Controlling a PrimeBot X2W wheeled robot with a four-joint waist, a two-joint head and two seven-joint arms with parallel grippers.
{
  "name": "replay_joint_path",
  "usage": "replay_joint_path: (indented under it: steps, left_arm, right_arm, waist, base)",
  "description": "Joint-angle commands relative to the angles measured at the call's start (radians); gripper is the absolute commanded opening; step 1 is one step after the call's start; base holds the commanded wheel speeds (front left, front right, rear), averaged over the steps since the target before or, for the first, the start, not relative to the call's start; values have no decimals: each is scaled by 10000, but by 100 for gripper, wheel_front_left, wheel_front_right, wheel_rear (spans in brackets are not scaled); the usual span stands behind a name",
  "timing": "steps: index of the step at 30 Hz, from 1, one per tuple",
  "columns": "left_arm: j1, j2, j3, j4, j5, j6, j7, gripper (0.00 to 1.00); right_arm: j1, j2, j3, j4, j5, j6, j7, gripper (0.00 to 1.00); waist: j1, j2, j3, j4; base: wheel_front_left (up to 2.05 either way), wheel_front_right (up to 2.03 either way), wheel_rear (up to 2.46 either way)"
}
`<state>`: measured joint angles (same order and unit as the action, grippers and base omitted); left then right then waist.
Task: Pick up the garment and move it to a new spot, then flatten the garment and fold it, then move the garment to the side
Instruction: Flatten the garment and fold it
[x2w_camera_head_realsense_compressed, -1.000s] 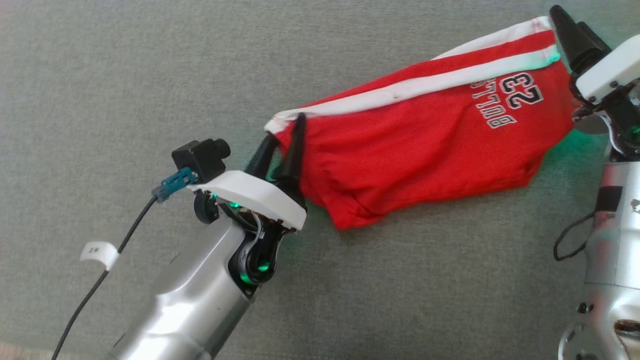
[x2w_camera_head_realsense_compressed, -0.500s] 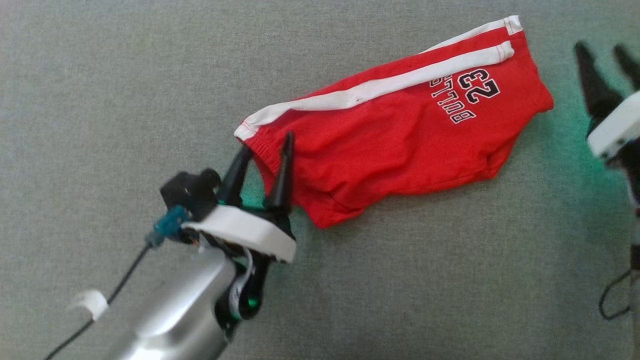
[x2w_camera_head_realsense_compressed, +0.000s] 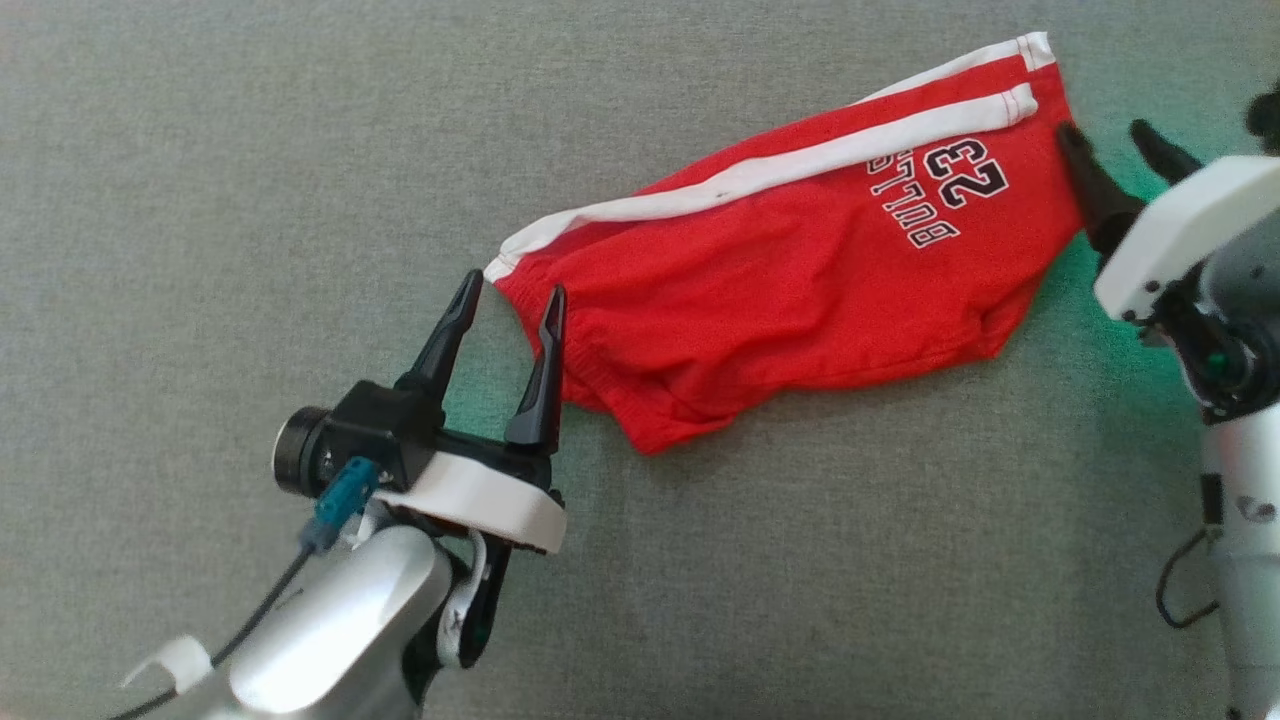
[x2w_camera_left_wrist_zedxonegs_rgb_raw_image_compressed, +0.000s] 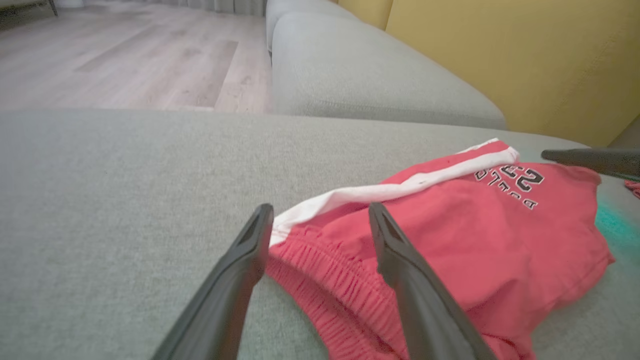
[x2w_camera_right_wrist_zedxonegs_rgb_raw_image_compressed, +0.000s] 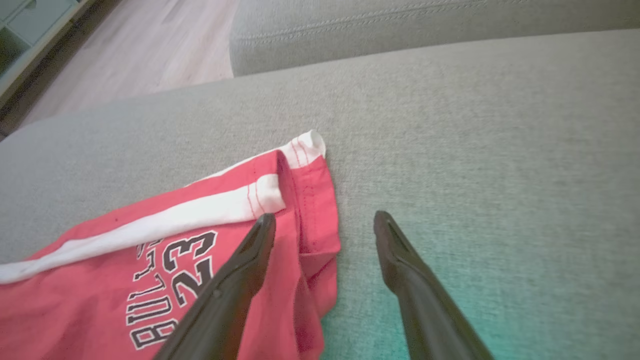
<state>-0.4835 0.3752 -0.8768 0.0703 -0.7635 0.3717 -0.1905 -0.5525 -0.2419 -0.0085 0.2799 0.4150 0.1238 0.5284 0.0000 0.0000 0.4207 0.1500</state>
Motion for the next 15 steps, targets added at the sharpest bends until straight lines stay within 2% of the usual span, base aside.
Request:
replay_joint_path:
  steps: [1,8,15]
  left_arm:
    - [-118,288,265,-450,249,213,-182,100]
    - [196,14,577,-819,1042,788,-640,100]
    - [812,-380,1375,-1221,2122,733,-708,100]
  right_arm:
    - [-327,46,270,-148,-178,69,198,100]
    - [-702,-109,838,858,-953,69,977,100]
    - [-664,-739,893,1673,-1661,69,1477,100]
  waist:
    - [0,0,-5,51]
    - [0,0,74,347]
    - [0,0,74,646]
  base:
    - [0,0,0]
    - [0,0,0]
    - [0,0,0]
